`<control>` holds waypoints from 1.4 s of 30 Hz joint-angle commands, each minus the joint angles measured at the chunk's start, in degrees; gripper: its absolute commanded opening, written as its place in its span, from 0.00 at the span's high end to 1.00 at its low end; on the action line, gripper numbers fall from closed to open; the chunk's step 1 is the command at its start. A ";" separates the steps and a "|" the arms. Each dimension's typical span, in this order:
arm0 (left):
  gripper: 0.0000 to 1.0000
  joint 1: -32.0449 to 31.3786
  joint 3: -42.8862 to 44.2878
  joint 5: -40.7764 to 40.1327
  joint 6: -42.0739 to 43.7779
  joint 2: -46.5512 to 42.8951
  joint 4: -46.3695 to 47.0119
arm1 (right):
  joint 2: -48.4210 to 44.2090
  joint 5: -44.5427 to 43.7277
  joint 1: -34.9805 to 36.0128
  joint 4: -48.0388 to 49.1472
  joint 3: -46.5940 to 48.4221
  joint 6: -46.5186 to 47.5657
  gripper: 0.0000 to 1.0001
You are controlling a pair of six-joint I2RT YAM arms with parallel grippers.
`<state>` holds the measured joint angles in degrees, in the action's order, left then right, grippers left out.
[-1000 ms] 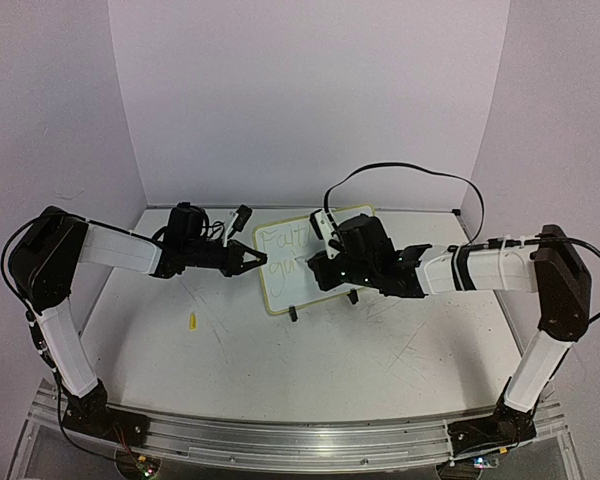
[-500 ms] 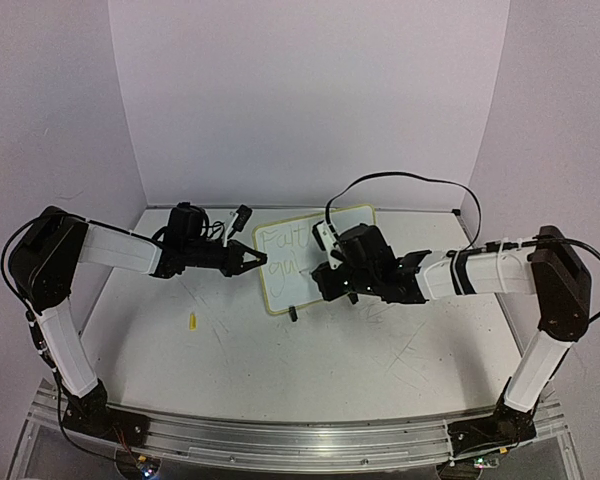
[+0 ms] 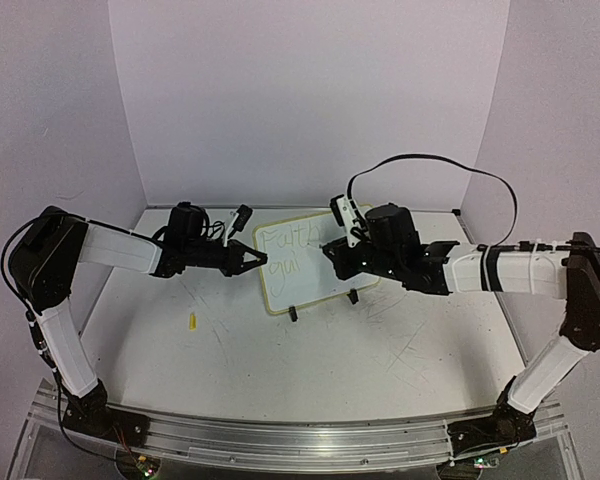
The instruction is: Write a sentence on the whiteboard
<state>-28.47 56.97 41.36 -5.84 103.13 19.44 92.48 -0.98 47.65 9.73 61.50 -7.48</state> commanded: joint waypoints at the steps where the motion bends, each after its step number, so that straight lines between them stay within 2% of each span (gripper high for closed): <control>1: 1.00 0.78 0.52 -9.35 4.79 0.36 -4.67 | 1.39 -0.47 0.05 -0.24 3.18 4.13 1.00; 18: 1.00 0.71 0.69 -10.75 5.31 0.66 -5.20 | 0.52 -1.02 0.15 3.36 1.06 4.29 1.00; 28: 1.00 0.52 0.90 -11.14 5.31 0.58 -5.43 | 4.94 0.44 0.93 0.19 4.37 4.55 1.00; 42: 1.00 0.42 1.21 -11.09 5.47 0.51 -5.88 | 5.67 -4.11 0.80 -1.19 2.42 1.41 1.00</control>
<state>-28.75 57.39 40.73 -5.52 103.13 18.87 97.23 -3.00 48.29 9.12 63.64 -4.74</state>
